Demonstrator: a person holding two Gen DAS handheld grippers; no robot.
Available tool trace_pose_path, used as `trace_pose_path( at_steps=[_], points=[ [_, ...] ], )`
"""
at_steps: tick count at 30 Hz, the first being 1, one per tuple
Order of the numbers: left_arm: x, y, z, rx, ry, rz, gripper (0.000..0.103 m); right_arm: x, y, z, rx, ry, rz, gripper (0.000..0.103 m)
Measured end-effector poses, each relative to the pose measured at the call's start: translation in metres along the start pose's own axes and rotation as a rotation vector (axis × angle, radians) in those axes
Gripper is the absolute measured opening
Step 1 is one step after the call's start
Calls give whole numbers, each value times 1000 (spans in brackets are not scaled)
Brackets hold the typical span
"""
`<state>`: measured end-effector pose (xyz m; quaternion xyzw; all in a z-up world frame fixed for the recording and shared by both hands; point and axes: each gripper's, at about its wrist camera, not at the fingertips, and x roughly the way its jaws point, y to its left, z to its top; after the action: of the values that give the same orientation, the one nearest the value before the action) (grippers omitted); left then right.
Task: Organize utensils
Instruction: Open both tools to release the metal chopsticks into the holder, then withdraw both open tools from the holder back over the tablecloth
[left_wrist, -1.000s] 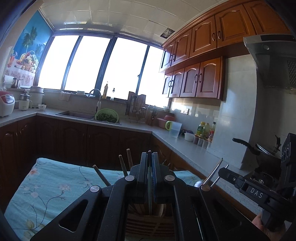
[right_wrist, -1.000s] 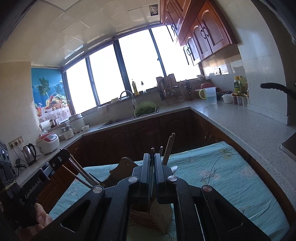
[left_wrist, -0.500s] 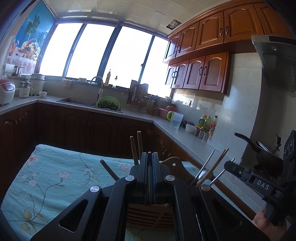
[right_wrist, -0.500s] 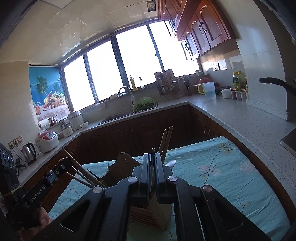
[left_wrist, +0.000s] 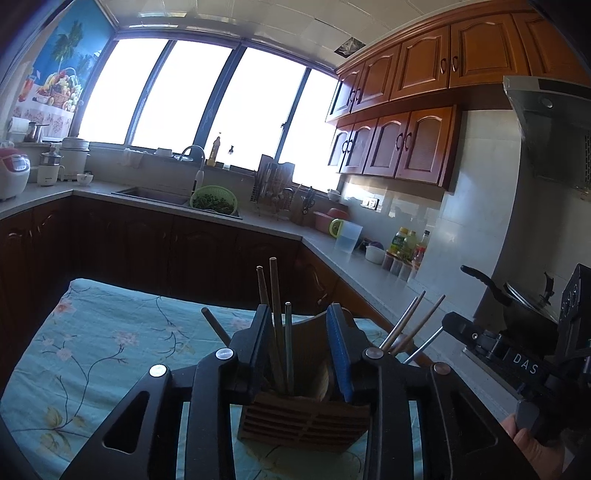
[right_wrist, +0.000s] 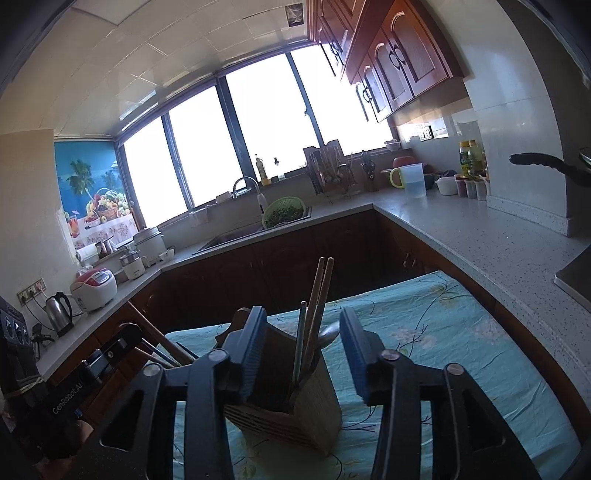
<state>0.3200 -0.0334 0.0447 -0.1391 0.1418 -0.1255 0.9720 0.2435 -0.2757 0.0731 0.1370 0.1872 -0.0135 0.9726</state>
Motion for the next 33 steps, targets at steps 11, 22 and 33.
trace_pose_path(
  at_steps=[11, 22, 33],
  points=[
    [-55, 19, -31, -59, 14, 37, 62, -42, -12, -26, 16, -21, -26, 79],
    [-123, 24, -61, -82, 88, 104, 72, -77, -12, -89, 35, 94, -15, 85],
    [-184, 12, -85, -5, 136, 146, 79, -119, 1, -122, -5, 110, -16, 96]
  ],
)
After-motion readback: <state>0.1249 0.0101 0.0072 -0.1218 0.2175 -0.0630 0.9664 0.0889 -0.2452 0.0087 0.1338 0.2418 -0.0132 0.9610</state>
